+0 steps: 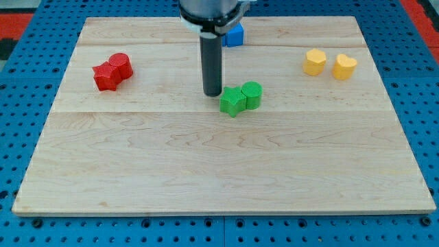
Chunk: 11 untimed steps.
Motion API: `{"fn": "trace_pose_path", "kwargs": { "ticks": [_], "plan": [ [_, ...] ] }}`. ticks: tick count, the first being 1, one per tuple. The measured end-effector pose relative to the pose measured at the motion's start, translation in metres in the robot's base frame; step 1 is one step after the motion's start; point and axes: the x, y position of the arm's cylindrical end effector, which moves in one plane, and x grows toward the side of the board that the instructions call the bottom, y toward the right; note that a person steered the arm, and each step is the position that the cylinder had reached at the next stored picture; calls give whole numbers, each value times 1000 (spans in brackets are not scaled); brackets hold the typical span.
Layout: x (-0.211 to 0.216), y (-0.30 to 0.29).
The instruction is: Separate green star and the green circle
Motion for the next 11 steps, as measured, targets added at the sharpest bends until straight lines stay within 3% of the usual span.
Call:
{"fn": "trace_pose_path", "kwargs": {
  "ticks": [1, 2, 3, 4, 5, 6, 7, 8, 10, 11],
  "plan": [
    [-24, 27],
    [-17, 97],
    [-2, 126],
    [30, 124],
    [17, 82],
    [-4, 82],
    [-4, 73],
    [-4, 28],
    [59, -22],
    [59, 1]
  ]
}}
